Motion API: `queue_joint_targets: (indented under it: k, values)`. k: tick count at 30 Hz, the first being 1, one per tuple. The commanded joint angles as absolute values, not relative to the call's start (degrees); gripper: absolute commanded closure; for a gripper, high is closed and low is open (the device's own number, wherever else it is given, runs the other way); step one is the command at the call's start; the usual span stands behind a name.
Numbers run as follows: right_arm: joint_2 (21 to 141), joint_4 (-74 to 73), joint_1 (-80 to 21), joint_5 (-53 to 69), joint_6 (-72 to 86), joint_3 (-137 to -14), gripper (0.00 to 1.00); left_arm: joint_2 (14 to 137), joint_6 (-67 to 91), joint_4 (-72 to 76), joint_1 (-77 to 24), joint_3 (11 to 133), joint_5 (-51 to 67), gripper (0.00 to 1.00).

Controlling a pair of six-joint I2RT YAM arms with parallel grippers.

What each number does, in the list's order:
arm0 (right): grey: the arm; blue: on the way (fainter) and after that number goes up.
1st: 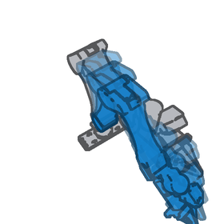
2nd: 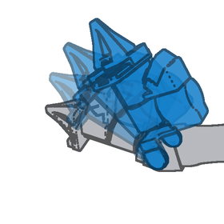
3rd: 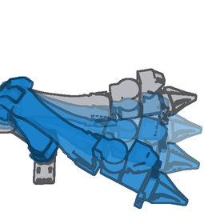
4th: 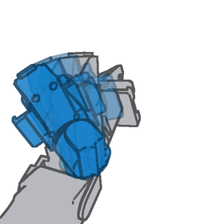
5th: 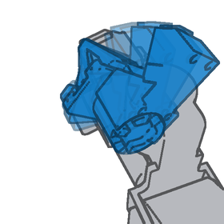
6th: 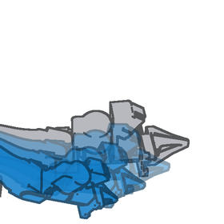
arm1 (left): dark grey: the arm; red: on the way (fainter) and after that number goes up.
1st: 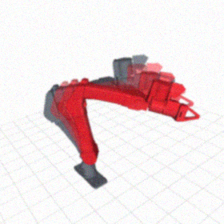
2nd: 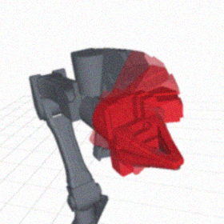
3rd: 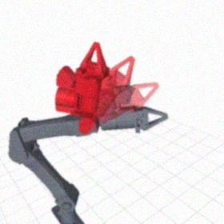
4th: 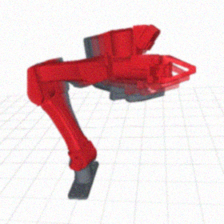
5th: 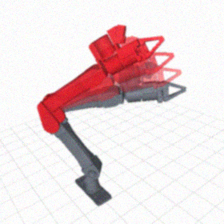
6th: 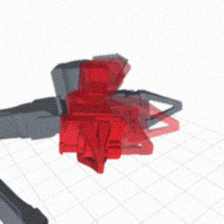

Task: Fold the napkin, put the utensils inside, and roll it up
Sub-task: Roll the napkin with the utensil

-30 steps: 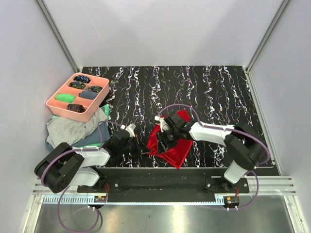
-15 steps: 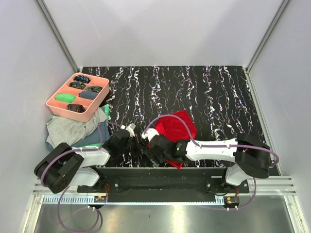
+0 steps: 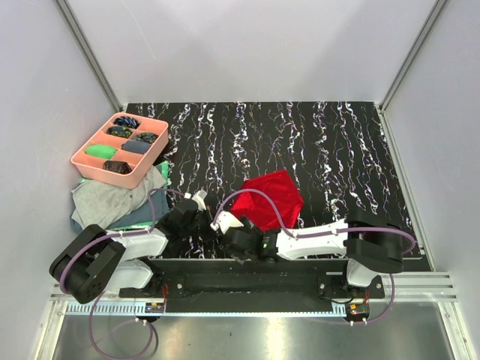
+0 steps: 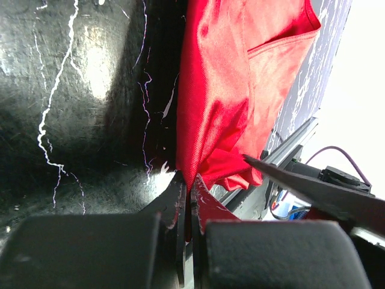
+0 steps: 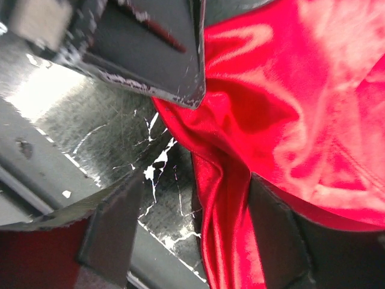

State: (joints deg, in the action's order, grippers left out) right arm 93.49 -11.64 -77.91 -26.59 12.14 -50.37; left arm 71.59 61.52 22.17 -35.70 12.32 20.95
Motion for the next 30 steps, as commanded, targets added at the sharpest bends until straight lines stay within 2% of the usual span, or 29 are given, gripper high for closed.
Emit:
queue_joint_targets:
  k: [1, 4, 14, 18, 19, 22, 25, 26, 29, 30]
  values:
    - [96.24, -9.67, -78.84, -30.14, 12.57, -50.54, 0.26, 70.23, 61.26, 23.47, -35.07, 13.18, 22.59, 1.0]
    - [97.56, -10.37, -78.84, -32.95, 14.32, -50.8, 0.31, 69.96, 61.08, 23.2, -34.89, 13.18, 22.67, 1.0]
    - [102.74, -12.83, -78.92, -36.04, 16.7, -52.03, 0.6, 69.61, 60.65, 23.03, -34.28, 13.18, 23.38, 1.0]
    - [103.45, -12.92, -78.84, -34.02, 16.61, -51.86, 0.75, 69.61, 60.38, 22.94, -34.19, 13.18, 23.73, 1.0]
    - [103.53, -12.92, -78.84, -33.14, 16.61, -51.77, 0.84, 69.61, 60.29, 22.94, -34.1, 13.18, 24.08, 1.0]
    - [103.53, -12.92, -78.84, -30.6, 15.82, -51.59, 0.97, 69.61, 60.03, 23.11, -33.75, 13.45, 24.61, 0.99]
    - [102.92, -12.83, -78.75, -26.74, 14.86, -51.33, 1.0, 68.91, 59.5, 22.94, -32.87, 13.71, 25.05, 0.78]
    - [102.22, -12.75, -78.23, -25.59, 14.59, -51.15, 1.0, 68.04, 59.15, 22.68, -32.18, 13.97, 25.22, 0.63]
    - [99.86, -12.31, -75.69, -19.88, 14.59, -50.1, 1.0, 65.06, 57.05, 19.0, -31.12, 14.85, 24.09, 0.46]
    - [99.06, -11.78, -74.8, -18.04, 14.59, -49.75, 1.0, 64.0, 55.65, 16.46, -30.94, 14.94, 22.86, 0.44]
